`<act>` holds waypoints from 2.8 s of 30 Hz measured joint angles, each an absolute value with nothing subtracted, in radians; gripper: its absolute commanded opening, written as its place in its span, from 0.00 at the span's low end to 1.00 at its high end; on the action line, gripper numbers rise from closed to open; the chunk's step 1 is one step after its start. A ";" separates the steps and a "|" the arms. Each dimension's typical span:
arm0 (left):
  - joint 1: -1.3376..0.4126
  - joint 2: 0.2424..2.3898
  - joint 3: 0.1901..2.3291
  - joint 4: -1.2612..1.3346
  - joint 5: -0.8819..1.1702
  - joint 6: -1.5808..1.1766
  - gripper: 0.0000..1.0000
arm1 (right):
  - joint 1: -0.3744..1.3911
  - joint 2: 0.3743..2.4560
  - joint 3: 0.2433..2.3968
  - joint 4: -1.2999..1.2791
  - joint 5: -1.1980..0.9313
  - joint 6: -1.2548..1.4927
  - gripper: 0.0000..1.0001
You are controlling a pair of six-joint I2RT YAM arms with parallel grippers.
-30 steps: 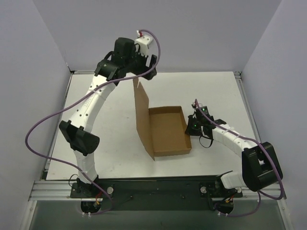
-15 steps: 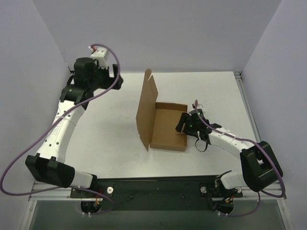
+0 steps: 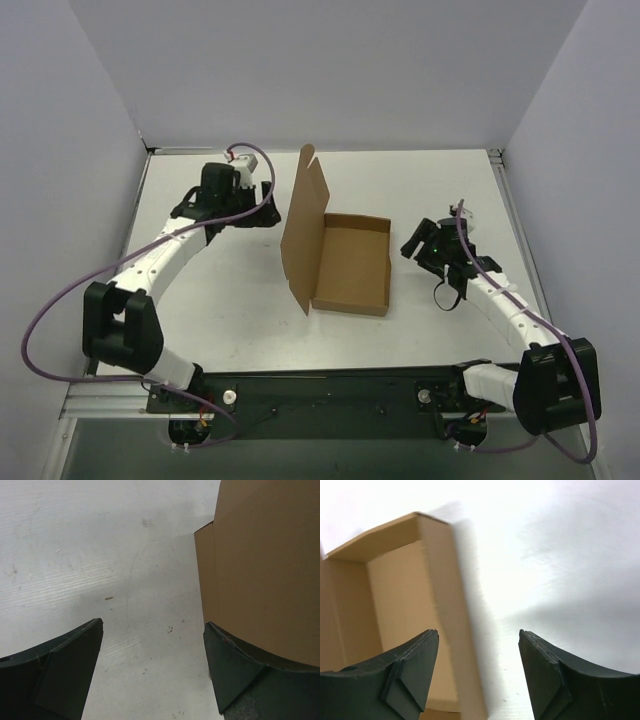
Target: Fold the paper box
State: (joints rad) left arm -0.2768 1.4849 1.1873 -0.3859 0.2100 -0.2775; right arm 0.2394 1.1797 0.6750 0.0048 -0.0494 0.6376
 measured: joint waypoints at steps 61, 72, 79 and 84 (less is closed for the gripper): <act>-0.071 1.024 0.828 -0.244 0.556 -0.185 0.91 | 0.026 1.866 1.394 0.353 -1.019 0.337 0.82; -0.071 1.098 0.815 -0.186 0.551 -0.172 0.65 | 0.120 1.955 1.524 0.122 -1.018 0.107 0.77; -0.076 1.139 0.816 -0.133 0.557 -0.170 0.52 | 0.139 1.961 1.530 0.068 -1.008 0.058 0.54; -0.086 1.149 0.815 -0.108 0.558 -0.178 0.29 | 0.146 1.961 1.530 0.043 -0.976 0.047 0.46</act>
State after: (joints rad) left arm -0.0864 1.1488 0.8154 -0.1081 0.5575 -0.1780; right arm 0.1455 1.9610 1.5299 0.0433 -0.9764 0.0467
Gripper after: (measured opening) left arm 0.430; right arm 0.499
